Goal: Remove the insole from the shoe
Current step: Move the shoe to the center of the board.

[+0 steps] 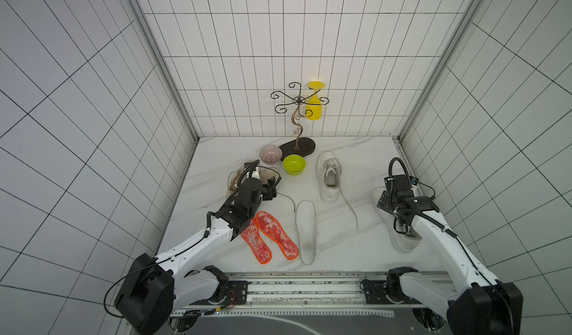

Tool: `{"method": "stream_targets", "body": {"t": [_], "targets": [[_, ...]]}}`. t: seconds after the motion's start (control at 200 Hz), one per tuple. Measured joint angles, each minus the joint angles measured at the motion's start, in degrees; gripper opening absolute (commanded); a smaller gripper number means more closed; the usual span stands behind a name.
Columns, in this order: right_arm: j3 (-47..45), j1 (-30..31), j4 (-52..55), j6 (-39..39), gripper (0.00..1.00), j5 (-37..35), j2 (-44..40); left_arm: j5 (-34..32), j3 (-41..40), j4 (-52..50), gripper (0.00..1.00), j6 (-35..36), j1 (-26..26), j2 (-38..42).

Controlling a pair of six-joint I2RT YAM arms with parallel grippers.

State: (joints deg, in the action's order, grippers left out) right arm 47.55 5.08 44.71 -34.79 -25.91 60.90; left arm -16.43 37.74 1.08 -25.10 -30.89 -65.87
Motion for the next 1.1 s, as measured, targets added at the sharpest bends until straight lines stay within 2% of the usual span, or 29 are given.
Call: {"method": "stream_targets", "body": {"t": [0.14,0.32,0.5,0.565,0.705,0.875,1.099], "targets": [[-0.04,-4.33,-0.46,0.13,0.92,6.12,-0.74,0.7,-0.46,0.0,0.78,-0.2,0.76,0.0],[-0.2,-4.68,-3.69,0.85,0.83,14.71,0.0,1.49,-0.48,0.02,0.78,-0.42,0.74,0.0],[-2.08,-4.68,-7.52,1.09,0.69,19.23,0.02,1.55,-0.48,0.04,0.78,-0.48,0.76,-0.02],[-3.06,-4.68,-8.41,1.33,0.69,20.11,0.0,1.6,-0.48,0.07,0.78,-0.59,0.81,-0.11],[-3.28,-4.66,-8.59,1.18,0.76,18.78,-0.68,1.7,-0.48,0.09,0.78,-0.68,0.85,-0.33],[-3.28,-4.68,-8.68,1.01,0.74,16.85,-3.82,1.7,-0.48,0.13,0.78,-0.85,0.9,-0.39],[-5.73,-4.68,-10.32,0.07,0.74,18.01,-0.09,1.64,-0.52,0.04,0.79,-0.85,0.92,-0.07]]}}
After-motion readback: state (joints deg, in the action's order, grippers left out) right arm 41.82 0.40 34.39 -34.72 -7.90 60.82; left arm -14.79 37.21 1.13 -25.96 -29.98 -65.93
